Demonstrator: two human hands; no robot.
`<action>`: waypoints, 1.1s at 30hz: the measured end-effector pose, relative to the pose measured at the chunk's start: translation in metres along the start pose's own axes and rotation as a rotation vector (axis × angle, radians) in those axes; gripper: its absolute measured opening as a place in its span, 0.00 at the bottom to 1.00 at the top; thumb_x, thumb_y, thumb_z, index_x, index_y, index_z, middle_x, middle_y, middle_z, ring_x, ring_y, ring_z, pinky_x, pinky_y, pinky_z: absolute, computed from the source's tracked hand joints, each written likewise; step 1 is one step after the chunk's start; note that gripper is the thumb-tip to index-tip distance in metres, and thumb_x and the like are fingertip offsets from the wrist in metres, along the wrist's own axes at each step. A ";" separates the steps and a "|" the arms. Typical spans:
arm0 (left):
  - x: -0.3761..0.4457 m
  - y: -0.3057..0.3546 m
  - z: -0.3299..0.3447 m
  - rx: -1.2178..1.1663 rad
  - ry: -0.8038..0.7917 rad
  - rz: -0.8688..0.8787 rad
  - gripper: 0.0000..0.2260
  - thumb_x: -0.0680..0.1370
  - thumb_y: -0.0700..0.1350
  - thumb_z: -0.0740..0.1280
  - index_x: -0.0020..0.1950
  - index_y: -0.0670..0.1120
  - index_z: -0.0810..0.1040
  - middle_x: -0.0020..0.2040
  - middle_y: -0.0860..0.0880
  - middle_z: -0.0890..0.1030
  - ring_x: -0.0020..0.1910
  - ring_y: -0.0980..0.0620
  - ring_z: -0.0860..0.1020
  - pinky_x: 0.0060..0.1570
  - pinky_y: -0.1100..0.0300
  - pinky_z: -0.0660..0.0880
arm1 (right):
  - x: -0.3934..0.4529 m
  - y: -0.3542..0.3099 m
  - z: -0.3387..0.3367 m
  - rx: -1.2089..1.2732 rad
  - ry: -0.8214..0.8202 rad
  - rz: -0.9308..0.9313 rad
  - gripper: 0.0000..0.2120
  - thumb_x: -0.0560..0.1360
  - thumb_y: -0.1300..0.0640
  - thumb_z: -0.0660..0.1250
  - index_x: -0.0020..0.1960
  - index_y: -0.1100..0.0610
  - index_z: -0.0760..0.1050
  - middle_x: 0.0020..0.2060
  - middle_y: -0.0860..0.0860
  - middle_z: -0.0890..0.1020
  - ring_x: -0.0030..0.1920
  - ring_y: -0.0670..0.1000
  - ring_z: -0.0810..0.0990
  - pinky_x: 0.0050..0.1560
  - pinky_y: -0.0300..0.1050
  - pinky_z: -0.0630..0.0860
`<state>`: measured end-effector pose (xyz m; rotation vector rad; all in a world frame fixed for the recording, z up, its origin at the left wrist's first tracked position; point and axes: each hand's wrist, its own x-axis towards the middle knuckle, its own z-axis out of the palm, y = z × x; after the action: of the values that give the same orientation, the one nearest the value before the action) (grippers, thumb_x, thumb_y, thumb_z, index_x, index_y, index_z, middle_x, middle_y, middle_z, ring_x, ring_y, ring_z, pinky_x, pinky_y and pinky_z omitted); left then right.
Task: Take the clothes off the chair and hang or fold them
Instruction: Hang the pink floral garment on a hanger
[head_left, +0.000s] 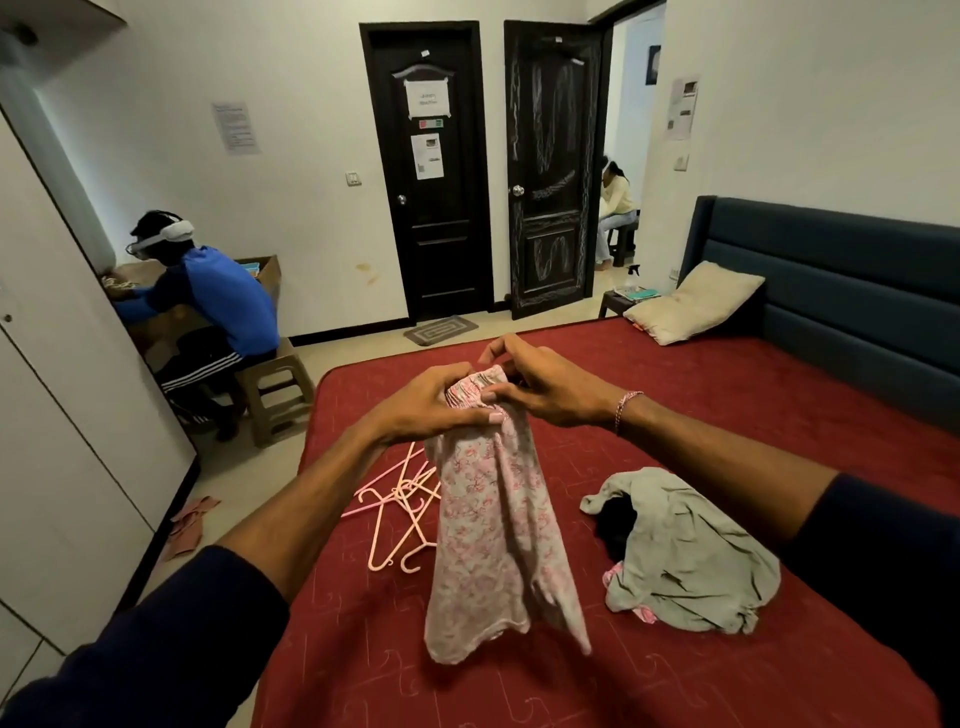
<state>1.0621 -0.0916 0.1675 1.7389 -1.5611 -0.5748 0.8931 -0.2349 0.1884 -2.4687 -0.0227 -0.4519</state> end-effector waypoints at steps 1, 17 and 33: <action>-0.001 0.003 0.003 -0.032 -0.007 0.012 0.23 0.71 0.53 0.78 0.61 0.46 0.77 0.56 0.46 0.82 0.54 0.47 0.83 0.54 0.43 0.80 | -0.002 -0.001 0.001 0.004 -0.005 0.000 0.14 0.81 0.55 0.66 0.64 0.57 0.67 0.56 0.54 0.83 0.52 0.45 0.83 0.49 0.42 0.82; -0.015 0.020 0.039 -0.020 0.052 0.013 0.10 0.78 0.52 0.70 0.52 0.46 0.78 0.47 0.42 0.83 0.43 0.42 0.82 0.45 0.48 0.81 | -0.046 0.005 0.013 0.211 0.208 0.224 0.13 0.77 0.56 0.70 0.59 0.57 0.71 0.40 0.53 0.83 0.40 0.47 0.82 0.40 0.40 0.78; -0.005 0.095 0.054 0.506 0.288 0.149 0.11 0.84 0.54 0.59 0.54 0.46 0.73 0.44 0.53 0.77 0.40 0.59 0.75 0.41 0.65 0.69 | -0.155 0.077 0.116 0.705 0.102 0.844 0.12 0.83 0.44 0.58 0.59 0.51 0.69 0.42 0.50 0.81 0.36 0.48 0.78 0.38 0.44 0.74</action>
<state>0.9588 -0.0991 0.2039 1.9357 -1.6972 0.1610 0.7930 -0.2149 0.0064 -1.5632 0.7396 -0.1452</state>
